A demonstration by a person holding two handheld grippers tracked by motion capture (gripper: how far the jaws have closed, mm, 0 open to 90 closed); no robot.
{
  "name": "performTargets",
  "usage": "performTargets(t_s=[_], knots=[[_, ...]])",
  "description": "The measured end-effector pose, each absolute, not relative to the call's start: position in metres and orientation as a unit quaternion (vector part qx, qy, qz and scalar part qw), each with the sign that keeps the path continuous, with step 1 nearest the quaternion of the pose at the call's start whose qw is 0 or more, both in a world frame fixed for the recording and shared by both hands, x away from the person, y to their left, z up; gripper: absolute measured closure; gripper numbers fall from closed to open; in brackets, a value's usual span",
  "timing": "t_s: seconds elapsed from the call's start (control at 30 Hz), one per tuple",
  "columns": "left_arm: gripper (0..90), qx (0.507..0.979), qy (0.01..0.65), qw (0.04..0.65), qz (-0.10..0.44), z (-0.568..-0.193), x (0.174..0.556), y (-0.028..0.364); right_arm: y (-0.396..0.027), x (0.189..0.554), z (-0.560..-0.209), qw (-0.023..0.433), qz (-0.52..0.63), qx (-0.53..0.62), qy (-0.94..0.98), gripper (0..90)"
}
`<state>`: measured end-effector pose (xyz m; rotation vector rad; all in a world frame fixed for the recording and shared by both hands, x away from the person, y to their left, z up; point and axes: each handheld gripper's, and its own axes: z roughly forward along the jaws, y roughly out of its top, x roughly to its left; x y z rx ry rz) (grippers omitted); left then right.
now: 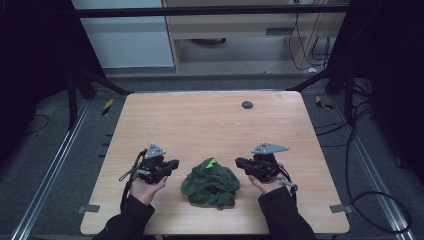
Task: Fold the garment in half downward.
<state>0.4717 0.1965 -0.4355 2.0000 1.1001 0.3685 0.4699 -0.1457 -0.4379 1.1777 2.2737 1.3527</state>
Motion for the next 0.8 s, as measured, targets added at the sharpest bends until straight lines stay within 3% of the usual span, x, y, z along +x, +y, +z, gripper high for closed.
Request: performTargets(t_s=[0.07,0.4,0.8], knots=[[89.4,0.794,0.43,0.403,0.145,-0.438,0.478,0.193,-0.144,0.477,-0.438,0.123,0.464,0.407,0.777,89.1],[89.8,0.804,0.429,0.39,0.13,-0.454,0.497,0.178,-0.129,0.492,-0.453,0.115,0.455,0.405,0.785,89.7],[89.8,0.819,0.402,0.397,0.099,-0.459,0.488,0.166,-0.113,0.483,-0.463,0.091,0.448,0.385,0.802,89.5]])
